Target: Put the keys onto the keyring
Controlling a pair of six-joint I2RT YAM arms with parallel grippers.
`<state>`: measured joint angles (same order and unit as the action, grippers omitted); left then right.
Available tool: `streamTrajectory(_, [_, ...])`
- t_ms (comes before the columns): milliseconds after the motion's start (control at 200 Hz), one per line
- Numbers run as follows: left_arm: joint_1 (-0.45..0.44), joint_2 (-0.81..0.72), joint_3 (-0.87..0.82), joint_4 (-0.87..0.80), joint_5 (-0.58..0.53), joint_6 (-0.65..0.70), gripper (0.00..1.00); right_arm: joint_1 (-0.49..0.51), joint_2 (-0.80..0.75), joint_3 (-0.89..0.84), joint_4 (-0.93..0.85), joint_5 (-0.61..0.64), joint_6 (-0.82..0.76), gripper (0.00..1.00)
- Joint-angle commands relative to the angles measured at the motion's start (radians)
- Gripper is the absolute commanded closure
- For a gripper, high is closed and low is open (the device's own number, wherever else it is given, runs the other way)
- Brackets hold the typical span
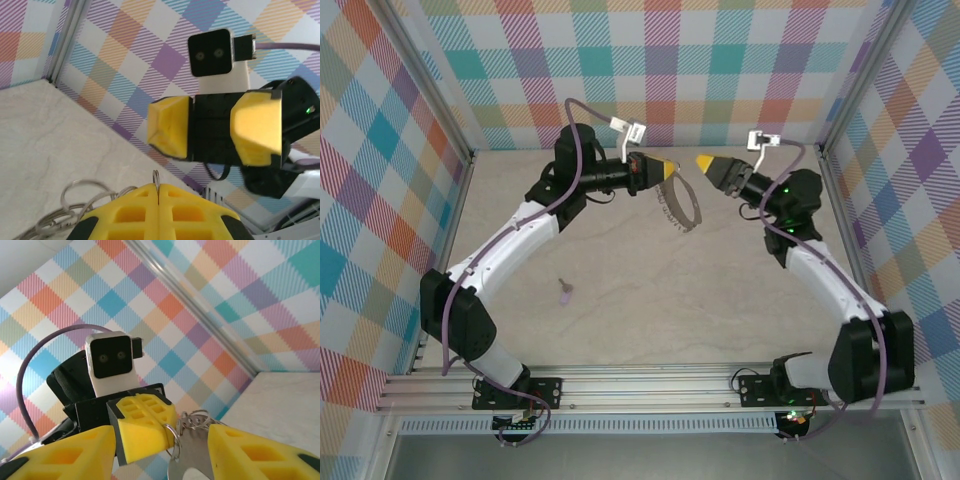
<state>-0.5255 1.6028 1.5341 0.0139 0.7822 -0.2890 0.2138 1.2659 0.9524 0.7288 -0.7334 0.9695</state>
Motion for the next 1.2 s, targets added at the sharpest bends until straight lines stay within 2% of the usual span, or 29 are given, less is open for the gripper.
streamTrajectory(0, [0.01,0.016,0.11,-0.199,0.08,0.192,1.0,-0.013,-0.061,0.063,-0.314,-0.03,-0.157,0.46])
streamTrajectory(90, [0.01,0.045,0.175,-0.311,0.126,0.262,1.0,-0.025,-0.08,0.108,-0.446,-0.073,-0.234,0.46])
streamTrajectory(250, [0.012,0.099,0.261,-0.452,0.197,0.344,1.0,-0.037,-0.071,0.183,-0.569,-0.182,-0.34,0.46])
streamTrajectory(385, [0.012,0.132,0.311,-0.512,0.242,0.374,1.0,-0.037,-0.045,0.203,-0.551,-0.264,-0.343,0.47])
streamTrajectory(605, [0.011,0.179,0.39,-0.596,0.318,0.406,1.0,-0.034,-0.007,0.187,-0.487,-0.326,-0.302,0.52])
streamTrajectory(860, [0.01,0.196,0.417,-0.618,0.337,0.414,1.0,-0.002,0.026,0.168,-0.47,-0.314,-0.298,0.56])
streamTrajectory(1050, [0.011,0.21,0.435,-0.634,0.336,0.421,1.0,0.024,0.052,0.174,-0.458,-0.314,-0.298,0.67])
streamTrajectory(1195, [0.011,0.219,0.448,-0.649,0.335,0.432,1.0,0.03,0.052,0.168,-0.459,-0.309,-0.301,0.7])
